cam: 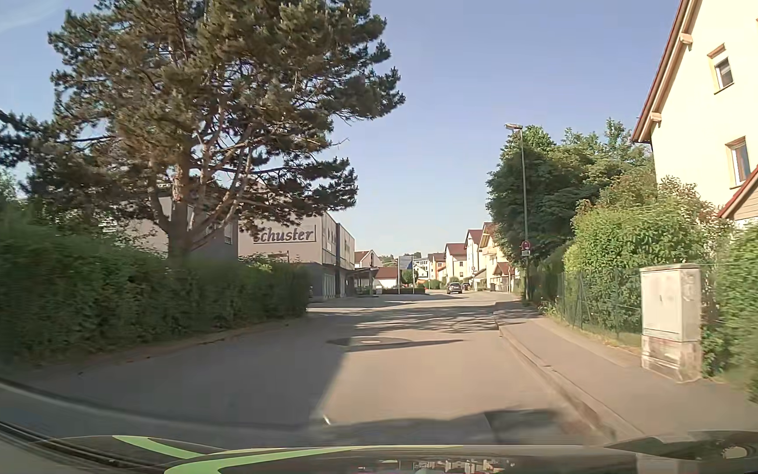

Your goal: Follow the waypoints while adhering to traffic rules and regulations

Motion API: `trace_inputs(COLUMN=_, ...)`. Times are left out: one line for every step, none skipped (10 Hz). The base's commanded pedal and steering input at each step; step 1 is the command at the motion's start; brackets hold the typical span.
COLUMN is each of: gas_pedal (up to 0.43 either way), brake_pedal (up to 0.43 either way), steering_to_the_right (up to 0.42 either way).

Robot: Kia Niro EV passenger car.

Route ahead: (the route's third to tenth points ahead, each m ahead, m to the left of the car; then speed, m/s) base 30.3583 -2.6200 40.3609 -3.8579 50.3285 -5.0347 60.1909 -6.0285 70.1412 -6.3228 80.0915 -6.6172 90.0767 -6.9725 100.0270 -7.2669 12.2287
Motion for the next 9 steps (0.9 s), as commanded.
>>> trace_inputs(gas_pedal=0.118, brake_pedal=0.0, steering_to_the_right=0.044)
trace_inputs(gas_pedal=0.118, brake_pedal=0.0, steering_to_the_right=0.042)
trace_inputs(gas_pedal=0.118, brake_pedal=0.0, steering_to_the_right=0.039)
trace_inputs(gas_pedal=0.118, brake_pedal=0.0, steering_to_the_right=0.037)
trace_inputs(gas_pedal=0.118, brake_pedal=0.0, steering_to_the_right=0.038)
trace_inputs(gas_pedal=0.118, brake_pedal=0.0, steering_to_the_right=0.039)
trace_inputs(gas_pedal=0.118, brake_pedal=0.0, steering_to_the_right=0.039)
trace_inputs(gas_pedal=0.118, brake_pedal=0.0, steering_to_the_right=0.038)
trace_inputs(gas_pedal=0.118, brake_pedal=0.0, steering_to_the_right=0.035)
